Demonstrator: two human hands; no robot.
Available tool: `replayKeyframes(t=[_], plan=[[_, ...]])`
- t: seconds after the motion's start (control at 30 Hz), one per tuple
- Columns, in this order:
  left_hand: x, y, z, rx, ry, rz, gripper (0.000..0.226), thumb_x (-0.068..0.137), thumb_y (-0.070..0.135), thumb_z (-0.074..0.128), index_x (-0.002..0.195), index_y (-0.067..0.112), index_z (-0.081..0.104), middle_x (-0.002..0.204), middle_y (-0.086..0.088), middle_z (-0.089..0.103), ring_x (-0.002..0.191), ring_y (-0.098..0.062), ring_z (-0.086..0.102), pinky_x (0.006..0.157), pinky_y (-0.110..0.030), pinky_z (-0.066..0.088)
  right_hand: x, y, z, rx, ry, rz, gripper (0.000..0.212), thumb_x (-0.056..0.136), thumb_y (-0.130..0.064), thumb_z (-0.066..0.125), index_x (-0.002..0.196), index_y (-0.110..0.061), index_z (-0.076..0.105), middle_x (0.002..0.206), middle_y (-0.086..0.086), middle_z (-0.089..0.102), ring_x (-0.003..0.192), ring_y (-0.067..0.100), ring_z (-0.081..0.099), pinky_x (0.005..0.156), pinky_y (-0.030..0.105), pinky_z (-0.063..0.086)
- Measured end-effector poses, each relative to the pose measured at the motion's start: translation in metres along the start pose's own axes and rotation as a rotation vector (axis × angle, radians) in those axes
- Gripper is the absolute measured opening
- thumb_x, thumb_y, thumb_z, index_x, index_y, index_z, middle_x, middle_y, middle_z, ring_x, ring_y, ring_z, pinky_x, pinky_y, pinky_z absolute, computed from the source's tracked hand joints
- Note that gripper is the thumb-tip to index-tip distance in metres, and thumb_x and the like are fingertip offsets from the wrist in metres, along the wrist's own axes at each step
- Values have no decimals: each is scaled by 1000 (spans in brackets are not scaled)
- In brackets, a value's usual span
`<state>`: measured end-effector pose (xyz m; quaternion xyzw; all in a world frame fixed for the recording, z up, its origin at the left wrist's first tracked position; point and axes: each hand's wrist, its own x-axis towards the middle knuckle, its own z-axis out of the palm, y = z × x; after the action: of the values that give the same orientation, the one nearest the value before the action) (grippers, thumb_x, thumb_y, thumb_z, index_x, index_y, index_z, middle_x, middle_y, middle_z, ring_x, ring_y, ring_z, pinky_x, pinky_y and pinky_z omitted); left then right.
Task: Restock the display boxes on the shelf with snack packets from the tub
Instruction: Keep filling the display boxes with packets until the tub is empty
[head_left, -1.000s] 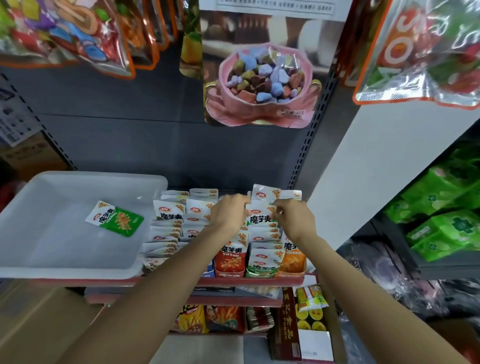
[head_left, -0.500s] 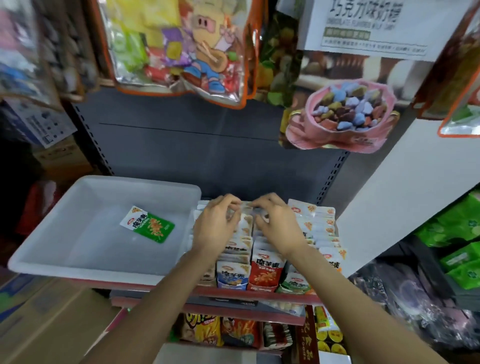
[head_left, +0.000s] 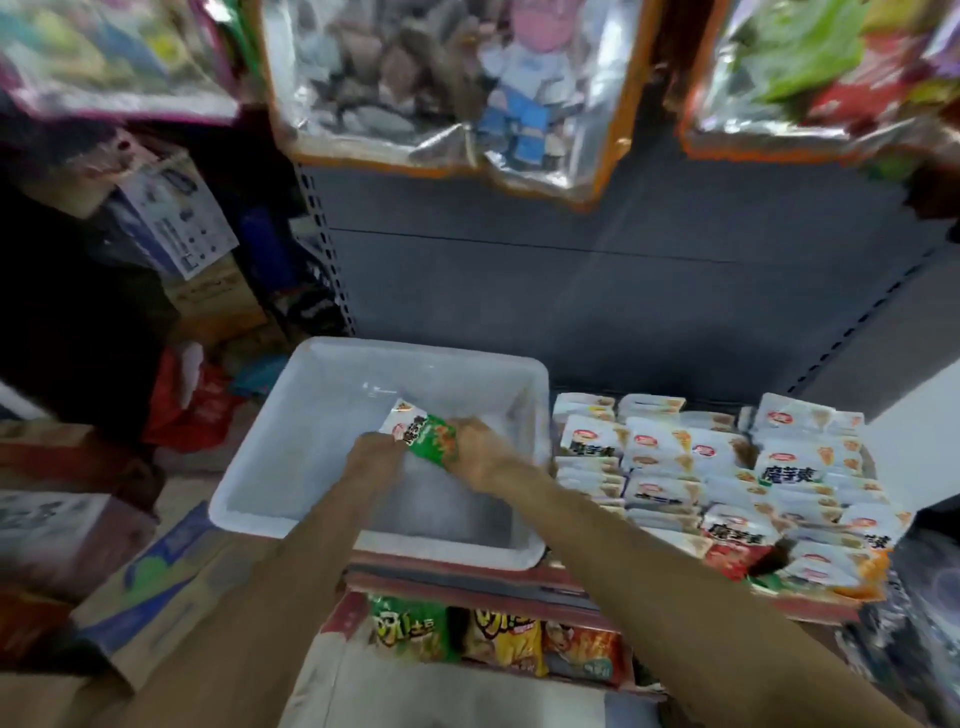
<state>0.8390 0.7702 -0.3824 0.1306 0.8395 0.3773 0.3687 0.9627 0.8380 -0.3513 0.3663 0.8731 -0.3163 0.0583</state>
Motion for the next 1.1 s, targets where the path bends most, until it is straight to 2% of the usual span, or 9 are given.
replayKeyframes(t=[0.13,0.2,0.37,0.5,0.6,0.7,0.8,0.87,1.1], plan=[[19,-13,-1,-56,-30,-78,5,83,-4,59,86,-7,61,48,-7,49,41,-17,49,33,-15,33,26,11,30,64,-53,72,58,95,-18,51,145,-3,27,138,19,40,118,35,49,93,27,46],[26,-17,4,-170,-90,-127,11,87,-6,53,76,-2,54,42,-6,45,29,-10,44,32,-13,29,33,20,42,-80,-150,122,74,93,-25,53,151,-10,10,151,21,17,133,37,34,105,35,36],[45,-11,18,-382,-129,-182,18,87,-2,55,103,2,48,68,-14,53,56,-20,53,37,-19,44,35,25,60,-144,-257,178,46,95,-25,43,138,-7,39,139,20,41,119,34,50,94,34,42],[49,-7,28,-378,-58,-199,18,90,4,59,75,2,48,60,-12,52,35,-13,51,26,-13,34,28,25,62,-211,-234,116,43,100,-29,33,137,-10,43,139,17,45,123,34,48,99,36,41],[48,-4,34,-241,-22,-127,15,88,8,64,90,-7,62,71,-20,65,54,-20,64,50,-25,50,25,22,57,-189,-261,114,40,100,-27,36,134,-10,48,135,16,50,120,33,50,95,32,41],[39,1,29,-136,-27,-13,27,91,9,58,115,-3,61,116,-22,63,108,-34,61,90,-37,49,16,16,40,-34,-83,106,38,97,-22,46,133,-9,46,128,17,54,115,34,54,94,33,44],[19,6,20,-222,-11,145,6,90,8,57,88,11,62,95,-17,63,88,-27,61,84,-39,50,3,12,18,211,229,111,42,95,-17,53,130,-3,35,126,21,52,113,34,53,87,33,40],[3,9,18,-282,1,255,21,88,4,61,72,16,56,79,-12,59,72,-22,56,72,-35,50,-11,9,-2,346,333,96,53,93,-19,56,137,-6,29,130,18,50,116,33,52,87,31,39],[-89,52,50,-368,-211,496,20,91,0,55,76,13,55,75,-3,61,56,3,61,56,-17,54,-80,44,-70,599,518,2,33,88,-7,60,120,-11,55,84,-8,62,75,16,63,73,31,49]])
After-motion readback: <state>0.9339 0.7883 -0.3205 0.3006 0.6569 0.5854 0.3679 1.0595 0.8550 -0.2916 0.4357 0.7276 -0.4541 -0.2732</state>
